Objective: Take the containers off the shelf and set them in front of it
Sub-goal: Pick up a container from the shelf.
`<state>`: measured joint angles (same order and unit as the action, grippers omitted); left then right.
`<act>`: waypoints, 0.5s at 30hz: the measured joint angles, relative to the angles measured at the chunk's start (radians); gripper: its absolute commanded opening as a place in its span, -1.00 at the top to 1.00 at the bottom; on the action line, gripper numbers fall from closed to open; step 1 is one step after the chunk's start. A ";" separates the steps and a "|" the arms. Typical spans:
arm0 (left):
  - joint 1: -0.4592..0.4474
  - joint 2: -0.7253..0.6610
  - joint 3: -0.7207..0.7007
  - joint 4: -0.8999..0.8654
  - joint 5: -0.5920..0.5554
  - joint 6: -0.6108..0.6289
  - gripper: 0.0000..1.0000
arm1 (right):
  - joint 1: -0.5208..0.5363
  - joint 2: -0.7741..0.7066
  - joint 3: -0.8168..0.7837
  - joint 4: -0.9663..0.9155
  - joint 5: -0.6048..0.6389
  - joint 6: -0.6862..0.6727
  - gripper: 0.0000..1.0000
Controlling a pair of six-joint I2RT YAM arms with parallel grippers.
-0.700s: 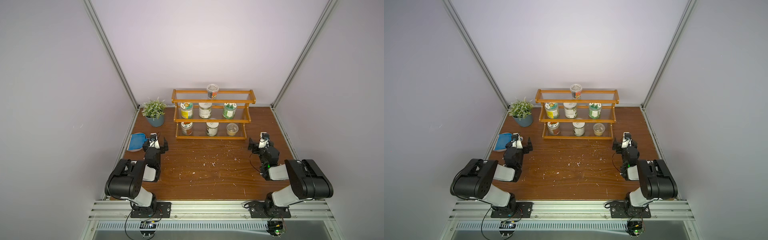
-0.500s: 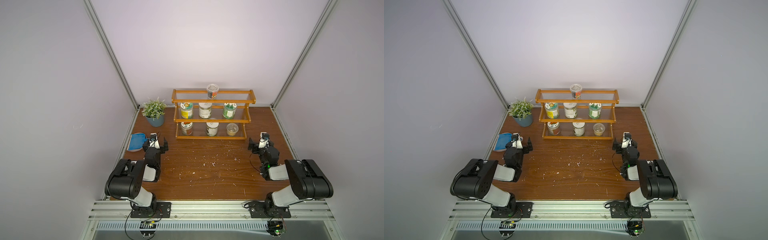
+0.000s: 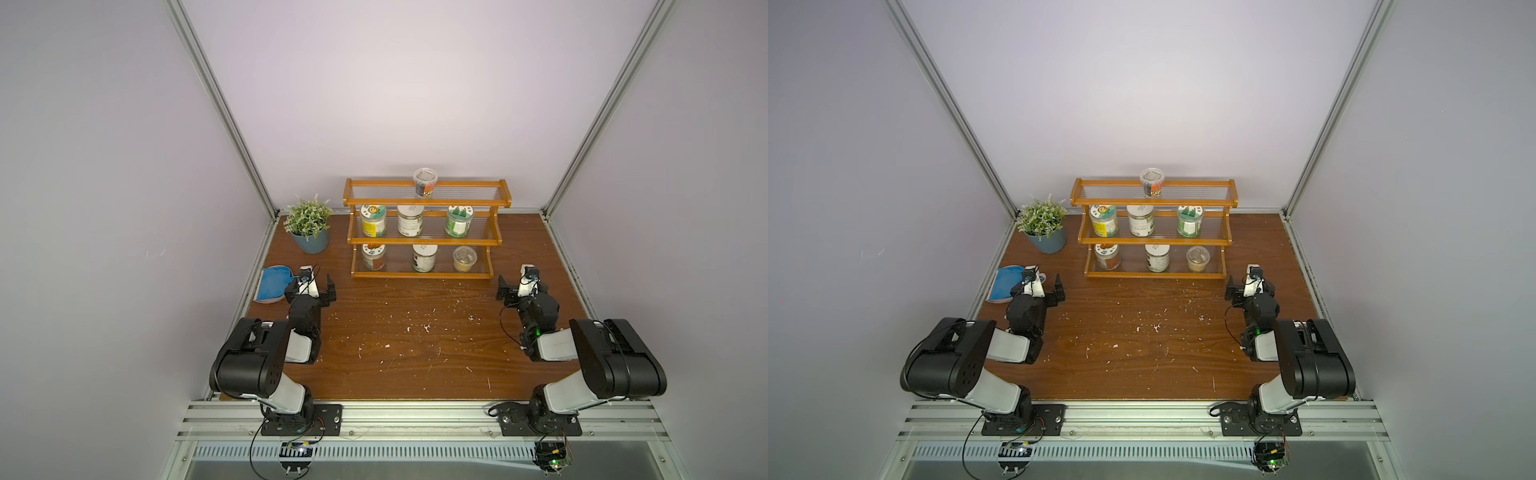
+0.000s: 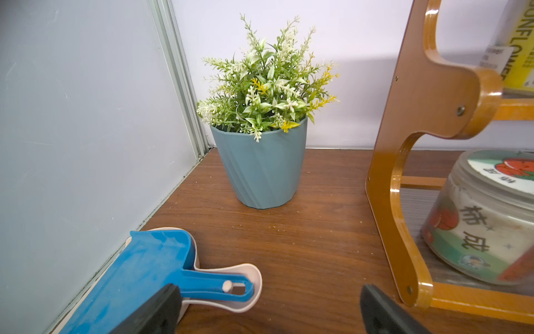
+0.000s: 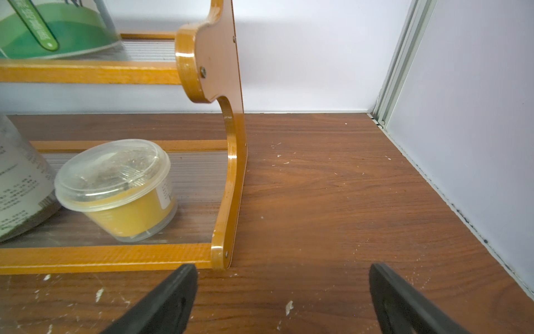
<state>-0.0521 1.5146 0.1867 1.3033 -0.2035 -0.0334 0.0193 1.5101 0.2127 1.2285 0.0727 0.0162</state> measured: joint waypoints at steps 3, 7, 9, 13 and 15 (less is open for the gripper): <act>0.000 -0.087 -0.027 -0.009 -0.018 0.000 -1.00 | 0.000 -0.095 0.014 -0.109 -0.003 -0.001 -0.99; -0.020 -0.234 -0.036 -0.060 -0.061 0.004 -1.00 | 0.000 -0.229 0.066 -0.244 -0.023 0.008 -0.99; -0.026 -0.316 -0.024 -0.133 -0.079 -0.011 -0.99 | 0.000 -0.301 0.080 -0.310 -0.035 0.022 -0.99; -0.040 -0.437 0.095 -0.384 -0.095 -0.074 -1.00 | 0.006 -0.431 0.118 -0.475 -0.091 0.067 -0.99; -0.061 -0.468 0.166 -0.498 -0.095 -0.113 -0.99 | 0.014 -0.484 0.149 -0.568 -0.134 0.087 -0.99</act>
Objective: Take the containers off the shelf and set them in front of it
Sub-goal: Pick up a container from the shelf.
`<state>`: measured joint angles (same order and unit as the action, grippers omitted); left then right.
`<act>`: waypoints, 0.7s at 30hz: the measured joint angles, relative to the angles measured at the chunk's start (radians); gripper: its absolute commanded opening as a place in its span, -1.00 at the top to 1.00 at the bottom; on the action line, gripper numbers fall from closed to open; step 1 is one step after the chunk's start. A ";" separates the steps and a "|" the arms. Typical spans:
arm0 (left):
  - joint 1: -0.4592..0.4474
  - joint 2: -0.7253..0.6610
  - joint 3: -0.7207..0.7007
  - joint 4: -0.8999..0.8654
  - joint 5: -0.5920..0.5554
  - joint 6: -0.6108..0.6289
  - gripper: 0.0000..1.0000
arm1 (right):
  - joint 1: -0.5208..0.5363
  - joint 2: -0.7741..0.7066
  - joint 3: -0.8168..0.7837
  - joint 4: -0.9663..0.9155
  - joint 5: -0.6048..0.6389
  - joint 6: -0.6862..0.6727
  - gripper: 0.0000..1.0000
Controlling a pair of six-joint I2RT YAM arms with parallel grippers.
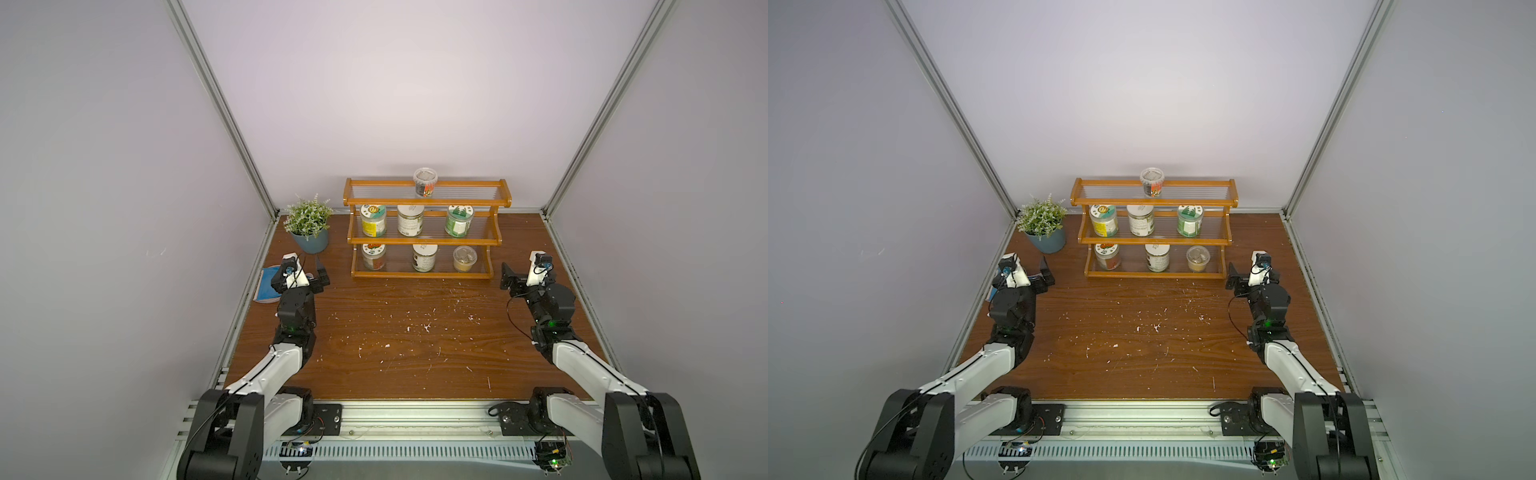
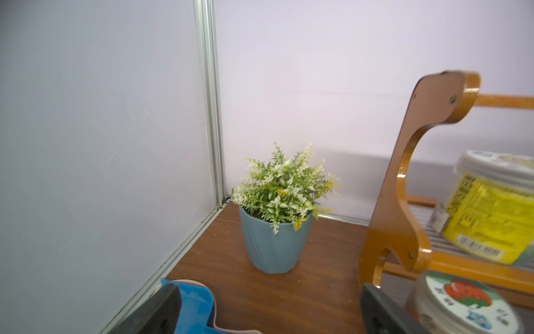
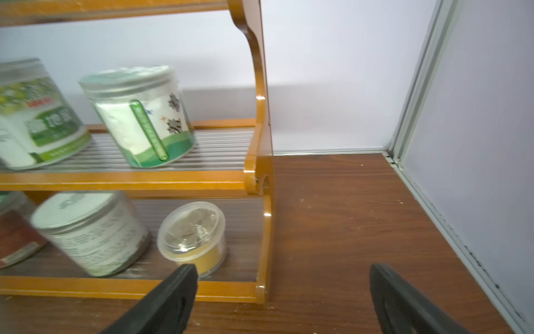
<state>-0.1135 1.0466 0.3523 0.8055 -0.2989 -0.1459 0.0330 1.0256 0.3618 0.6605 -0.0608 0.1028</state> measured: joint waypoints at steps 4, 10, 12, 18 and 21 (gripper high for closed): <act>-0.033 -0.026 0.129 -0.226 0.056 -0.089 -1.00 | 0.011 -0.078 0.093 -0.180 -0.111 0.018 -0.99; -0.049 -0.006 0.294 -0.474 0.269 -0.189 -0.99 | 0.012 -0.122 0.251 -0.420 -0.296 0.008 -0.99; -0.051 0.006 0.354 -0.536 0.354 -0.198 -0.99 | 0.016 -0.118 0.303 -0.489 -0.360 0.002 -0.99; -0.066 0.067 0.544 -0.619 0.603 -0.192 -0.99 | 0.065 -0.069 0.427 -0.628 -0.509 -0.002 -0.99; -0.087 0.126 0.644 -0.631 0.687 -0.163 -1.00 | 0.088 -0.027 0.503 -0.692 -0.552 -0.006 -0.99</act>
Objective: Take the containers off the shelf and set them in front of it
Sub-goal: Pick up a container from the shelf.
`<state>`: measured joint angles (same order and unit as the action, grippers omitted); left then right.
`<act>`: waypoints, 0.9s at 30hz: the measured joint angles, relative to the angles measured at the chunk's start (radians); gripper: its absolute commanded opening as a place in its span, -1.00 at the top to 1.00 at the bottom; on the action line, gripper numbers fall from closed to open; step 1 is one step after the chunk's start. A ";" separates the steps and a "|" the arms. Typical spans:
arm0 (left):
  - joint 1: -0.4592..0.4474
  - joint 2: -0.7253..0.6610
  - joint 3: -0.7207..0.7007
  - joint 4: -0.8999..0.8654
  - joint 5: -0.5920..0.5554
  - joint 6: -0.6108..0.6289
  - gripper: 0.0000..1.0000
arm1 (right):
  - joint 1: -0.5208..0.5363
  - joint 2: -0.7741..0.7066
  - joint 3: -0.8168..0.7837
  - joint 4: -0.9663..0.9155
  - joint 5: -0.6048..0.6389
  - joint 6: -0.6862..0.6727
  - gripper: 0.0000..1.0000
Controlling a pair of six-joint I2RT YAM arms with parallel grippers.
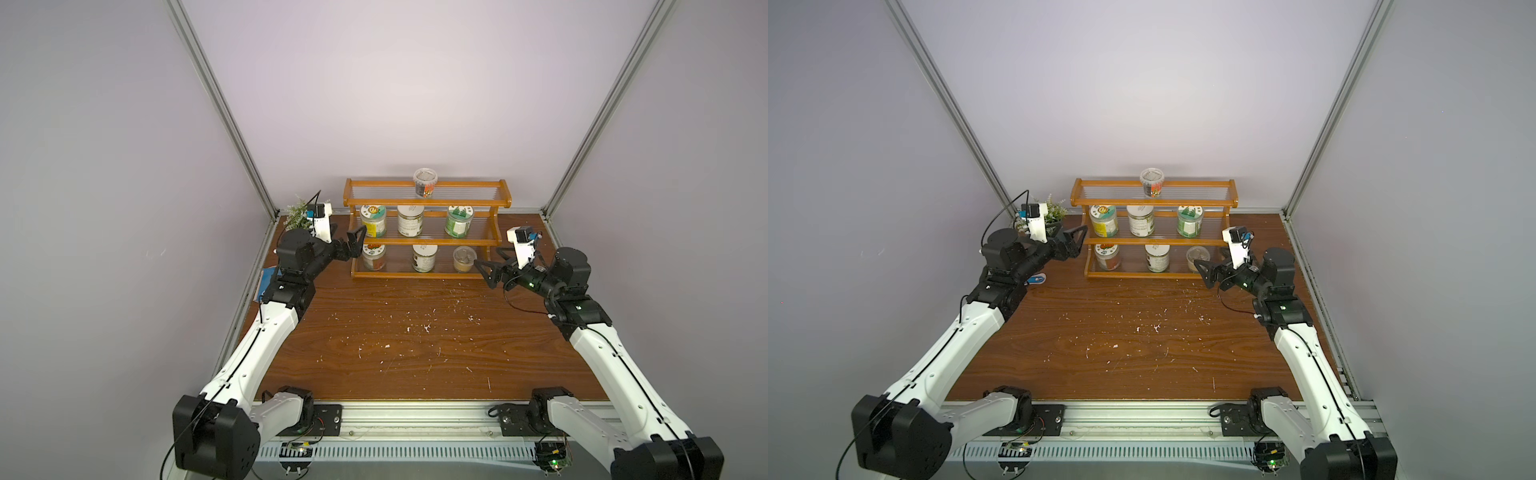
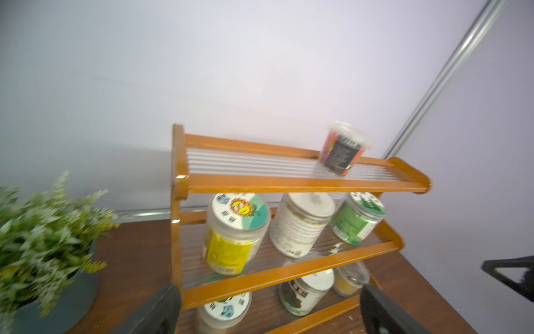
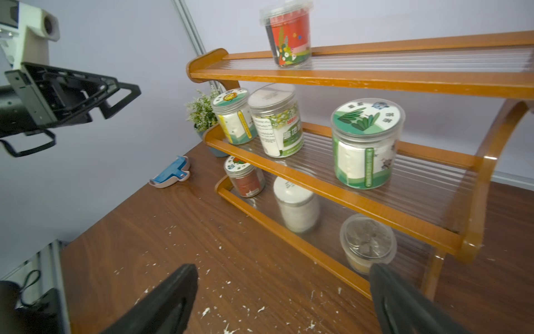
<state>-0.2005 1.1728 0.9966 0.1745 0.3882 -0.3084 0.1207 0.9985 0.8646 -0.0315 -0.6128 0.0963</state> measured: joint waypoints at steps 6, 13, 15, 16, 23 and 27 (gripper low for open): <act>-0.089 0.159 0.198 -0.018 0.084 0.101 -1.00 | 0.021 0.035 0.113 -0.074 -0.022 -0.018 -0.99; -0.116 0.379 0.460 -0.067 0.130 0.171 -0.99 | 0.030 0.051 0.119 -0.116 -0.016 -0.035 -0.99; -0.121 0.435 0.533 -0.077 0.134 0.182 -0.99 | 0.031 0.054 0.119 -0.129 -0.009 -0.039 -0.99; -0.124 0.455 0.560 -0.082 0.136 0.187 -0.99 | 0.031 0.055 0.119 -0.133 -0.004 -0.042 -0.99; -0.182 0.653 0.845 -0.186 0.147 0.231 -1.00 | 0.031 0.055 0.119 -0.157 0.026 -0.056 -0.99; -0.202 0.759 0.985 -0.245 0.142 0.243 -0.99 | 0.031 0.055 0.119 -0.169 0.036 -0.066 -0.99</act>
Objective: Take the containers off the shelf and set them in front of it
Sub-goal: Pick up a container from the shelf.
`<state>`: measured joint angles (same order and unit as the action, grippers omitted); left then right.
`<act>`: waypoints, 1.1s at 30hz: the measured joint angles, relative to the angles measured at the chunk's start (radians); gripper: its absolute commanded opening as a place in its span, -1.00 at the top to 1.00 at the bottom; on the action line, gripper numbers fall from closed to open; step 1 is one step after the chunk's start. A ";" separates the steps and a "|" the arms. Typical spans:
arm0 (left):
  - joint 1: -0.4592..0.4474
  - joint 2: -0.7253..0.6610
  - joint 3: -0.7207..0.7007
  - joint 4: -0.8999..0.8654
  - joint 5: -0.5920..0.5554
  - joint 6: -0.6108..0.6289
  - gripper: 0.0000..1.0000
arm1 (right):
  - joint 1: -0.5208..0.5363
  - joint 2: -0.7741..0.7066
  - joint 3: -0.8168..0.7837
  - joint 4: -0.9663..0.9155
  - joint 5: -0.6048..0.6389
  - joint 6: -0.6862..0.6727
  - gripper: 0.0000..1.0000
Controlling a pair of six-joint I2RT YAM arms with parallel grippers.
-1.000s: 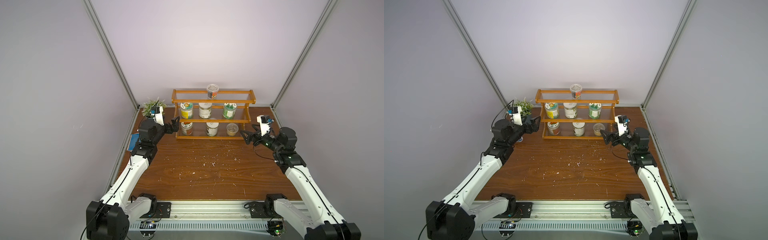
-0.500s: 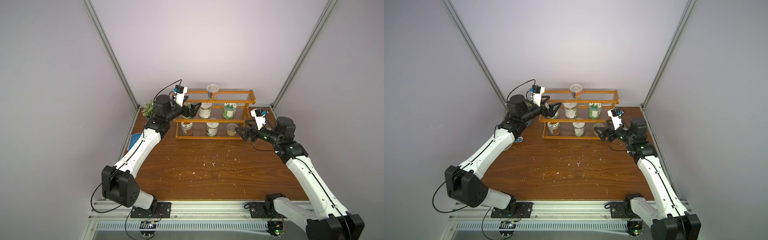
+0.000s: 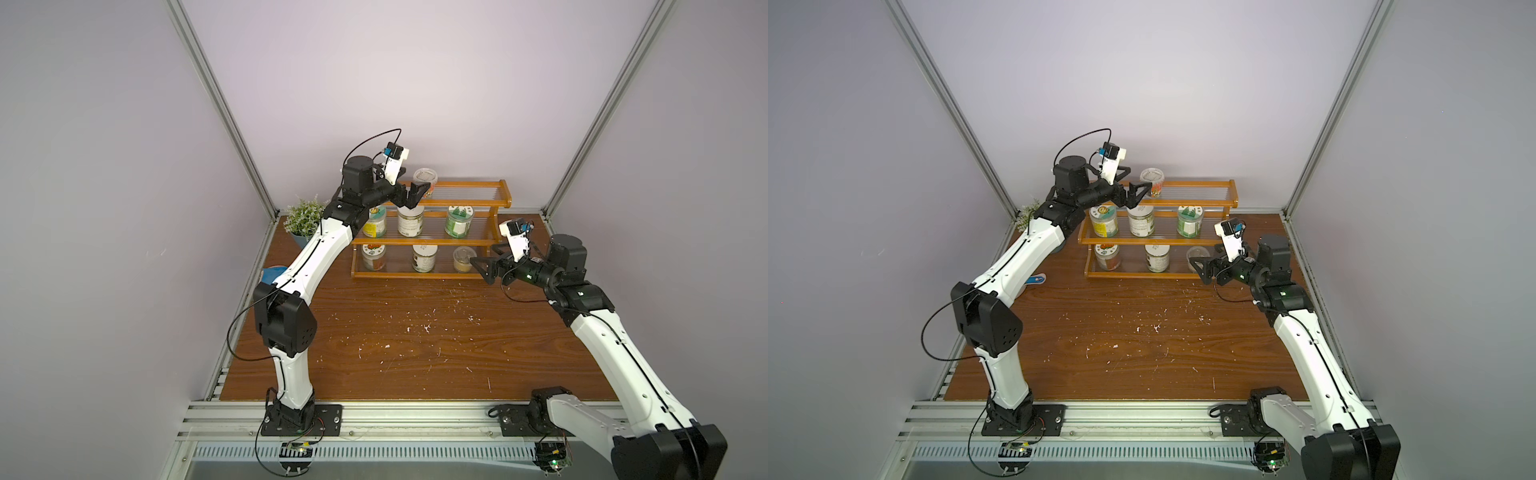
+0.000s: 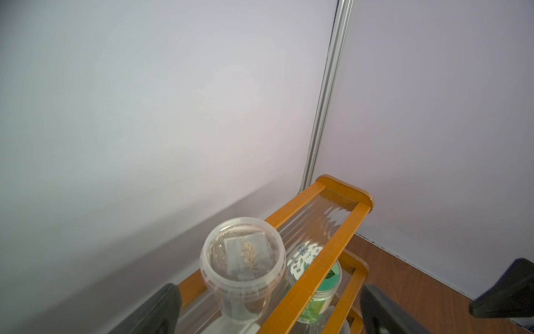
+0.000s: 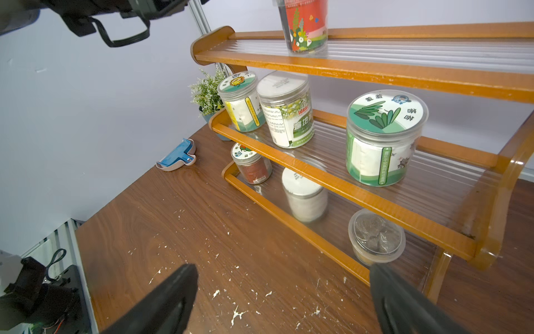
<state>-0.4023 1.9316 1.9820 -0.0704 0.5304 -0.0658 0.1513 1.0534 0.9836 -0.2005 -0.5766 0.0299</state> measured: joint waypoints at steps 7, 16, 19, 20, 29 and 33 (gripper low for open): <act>-0.016 0.121 0.126 -0.068 -0.016 0.006 -0.99 | 0.000 0.000 0.000 -0.010 0.014 -0.016 -0.99; -0.019 0.197 0.203 -0.113 -0.056 0.008 -0.99 | 0.000 0.001 0.000 -0.013 0.022 -0.023 -0.99; -0.019 0.217 0.237 -0.116 -0.061 0.008 -0.99 | 0.000 0.003 0.000 -0.013 0.022 -0.024 -0.99; -0.019 0.226 0.253 -0.115 -0.061 0.007 -0.99 | 0.000 0.003 0.000 -0.013 0.022 -0.024 -0.99; -0.021 0.276 0.297 -0.111 -0.056 -0.017 -0.93 | 0.000 0.003 0.000 -0.013 0.023 -0.026 -0.99; -0.021 0.293 0.306 -0.103 -0.046 -0.030 -0.86 | 0.000 0.003 0.000 -0.013 0.024 -0.031 -0.99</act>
<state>-0.4232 2.2250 2.2883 -0.1738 0.4847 -0.0956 0.1516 1.0569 0.9836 -0.2134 -0.5522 -0.0006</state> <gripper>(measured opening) 0.948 0.995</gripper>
